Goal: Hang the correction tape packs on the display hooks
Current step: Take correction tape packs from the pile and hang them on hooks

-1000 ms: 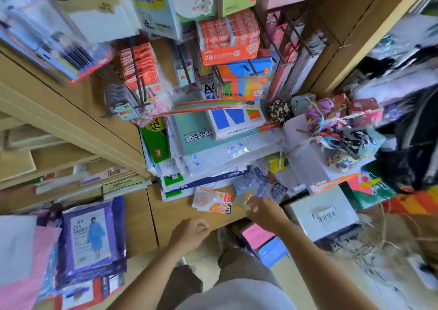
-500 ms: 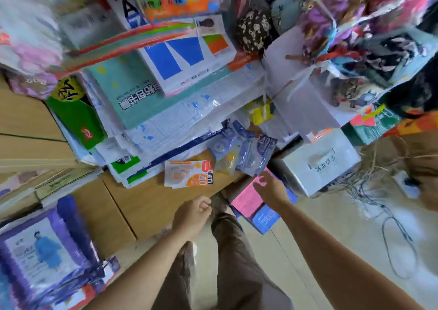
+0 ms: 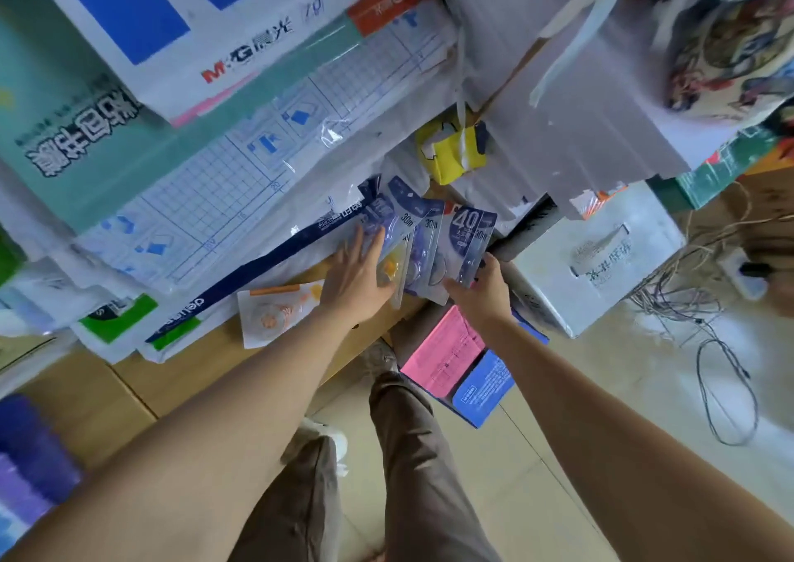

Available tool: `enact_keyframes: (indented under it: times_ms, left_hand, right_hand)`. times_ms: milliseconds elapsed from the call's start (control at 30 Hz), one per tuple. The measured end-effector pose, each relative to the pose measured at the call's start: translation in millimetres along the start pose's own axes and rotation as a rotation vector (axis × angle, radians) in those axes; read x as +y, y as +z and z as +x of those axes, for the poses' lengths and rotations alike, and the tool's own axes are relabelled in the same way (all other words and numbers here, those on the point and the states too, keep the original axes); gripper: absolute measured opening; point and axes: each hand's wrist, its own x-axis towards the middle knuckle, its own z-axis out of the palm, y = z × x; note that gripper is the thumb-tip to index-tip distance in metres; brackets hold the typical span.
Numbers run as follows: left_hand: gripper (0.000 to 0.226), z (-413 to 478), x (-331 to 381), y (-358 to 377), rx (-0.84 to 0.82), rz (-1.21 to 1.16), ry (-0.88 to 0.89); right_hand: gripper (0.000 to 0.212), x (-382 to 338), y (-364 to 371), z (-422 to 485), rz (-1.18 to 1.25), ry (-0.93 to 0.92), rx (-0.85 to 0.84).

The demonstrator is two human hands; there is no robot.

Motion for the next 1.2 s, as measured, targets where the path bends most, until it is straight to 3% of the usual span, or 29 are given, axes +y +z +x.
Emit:
enact_keyframes:
  times_ms: [100, 200, 467, 733, 900, 1033, 1100, 1200]
  left_hand:
    - [0.095, -0.1, -4.6, 3.8, 0.083, 0.061, -0.048]
    - [0.081, -6.0, -15.4, 14.5, 0.105, -0.072, -0.164]
    - [0.053, -22.4, -27.3, 23.7, 0.165, -0.324, -0.257]
    - [0.045, -49.3, -31.7, 11.8, 0.286, -0.647, -0.37]
    - [0.042, -73.9, -40.2, 13.8, 0.362, -0.78, -0.444]
    - [0.049, -80.1, -56.2, 8.6, 0.345, -0.882, -0.435]
    - [0.05, -84.1, -63.5, 1.3, 0.354, -0.925, -0.44]
    - [0.023, -96.8, -75.1, -8.1, 0.333, -0.866, -0.415]
  right_hand:
    - [0.059, -1.1, -0.9, 4.0, 0.0, -0.018, 0.027]
    - [0.069, -9.3, -0.1, -1.1, -0.055, -0.064, 0.053]
    - [0.068, -33.8, 24.2, -10.3, -0.444, -0.247, 0.177]
    - [0.082, -46.2, 46.0, 7.3, -0.337, -0.173, 0.091]
    - [0.061, -61.7, 47.5, 21.4, -0.185, -0.07, 0.115]
    - [0.004, -73.4, 45.7, 17.5, -0.1, -0.088, 0.017]
    - [0.021, -75.7, 45.5, 12.9, -0.11, -0.087, 0.025]
    - [0.012, -77.1, 41.7, -3.0, -0.103, -0.088, 0.085]
